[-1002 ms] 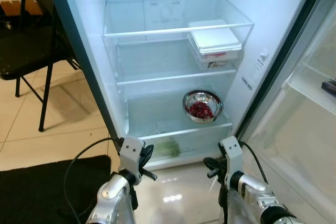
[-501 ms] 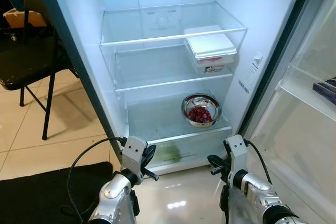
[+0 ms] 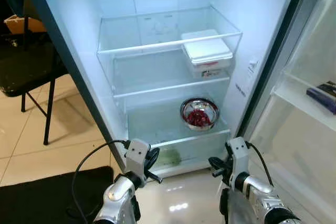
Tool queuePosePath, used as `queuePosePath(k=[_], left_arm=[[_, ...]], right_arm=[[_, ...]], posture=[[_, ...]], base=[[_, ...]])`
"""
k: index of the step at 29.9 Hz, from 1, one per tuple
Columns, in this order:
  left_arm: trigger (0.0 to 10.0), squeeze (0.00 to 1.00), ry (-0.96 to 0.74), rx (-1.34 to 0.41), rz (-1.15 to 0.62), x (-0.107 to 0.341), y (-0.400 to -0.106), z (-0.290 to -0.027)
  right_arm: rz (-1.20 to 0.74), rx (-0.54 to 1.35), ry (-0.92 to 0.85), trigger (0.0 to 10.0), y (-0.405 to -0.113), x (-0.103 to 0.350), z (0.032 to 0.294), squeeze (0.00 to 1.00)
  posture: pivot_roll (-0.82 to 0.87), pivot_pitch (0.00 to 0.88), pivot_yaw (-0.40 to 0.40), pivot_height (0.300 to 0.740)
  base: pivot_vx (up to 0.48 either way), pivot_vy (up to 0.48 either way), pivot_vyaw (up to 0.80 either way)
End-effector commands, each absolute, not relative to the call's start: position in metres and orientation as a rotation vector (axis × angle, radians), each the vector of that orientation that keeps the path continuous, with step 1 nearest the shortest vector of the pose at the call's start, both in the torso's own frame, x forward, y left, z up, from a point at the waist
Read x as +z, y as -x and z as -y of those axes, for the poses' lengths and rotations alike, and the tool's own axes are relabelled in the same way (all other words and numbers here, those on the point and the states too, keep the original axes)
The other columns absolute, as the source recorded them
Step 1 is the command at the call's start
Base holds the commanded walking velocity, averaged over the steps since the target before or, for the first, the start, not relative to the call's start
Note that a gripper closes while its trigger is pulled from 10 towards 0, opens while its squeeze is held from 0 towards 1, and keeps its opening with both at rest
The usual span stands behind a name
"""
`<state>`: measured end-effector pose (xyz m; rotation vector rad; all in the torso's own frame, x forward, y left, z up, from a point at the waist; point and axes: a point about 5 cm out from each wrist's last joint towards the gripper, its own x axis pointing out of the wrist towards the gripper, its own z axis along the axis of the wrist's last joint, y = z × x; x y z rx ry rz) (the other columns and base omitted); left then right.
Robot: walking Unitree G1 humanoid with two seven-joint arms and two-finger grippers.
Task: Restocking fridge
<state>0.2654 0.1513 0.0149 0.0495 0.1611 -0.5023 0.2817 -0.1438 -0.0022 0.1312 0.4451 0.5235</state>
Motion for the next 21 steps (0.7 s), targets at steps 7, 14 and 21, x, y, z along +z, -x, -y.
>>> queuePosePath(k=[7,14,21], left_arm=[[10.0,0.0,-0.046,-0.5,-0.178,0.01,-0.264,-0.152],[10.0,0.0,-0.046,-0.493,-0.21,0.004,-0.259,-0.153],[10.0,0.0,-0.049,-0.488,-0.244,-0.003,-0.255,-0.155]], right_arm=[[-0.432,0.502,-0.137,10.0,-0.283,-0.001,0.147,0.0],[-0.431,0.492,-0.141,10.0,-0.283,-0.001,0.148,0.0],[-0.438,0.486,-0.137,10.0,-0.281,-0.003,0.148,0.0]], posture=[[0.05,0.0,-0.022,0.594],[0.05,0.0,-0.024,0.594],[0.04,0.0,-0.018,0.594]], base=[[0.0,0.0,0.0],[0.0,0.0,0.0],[0.0,0.0,0.0]])
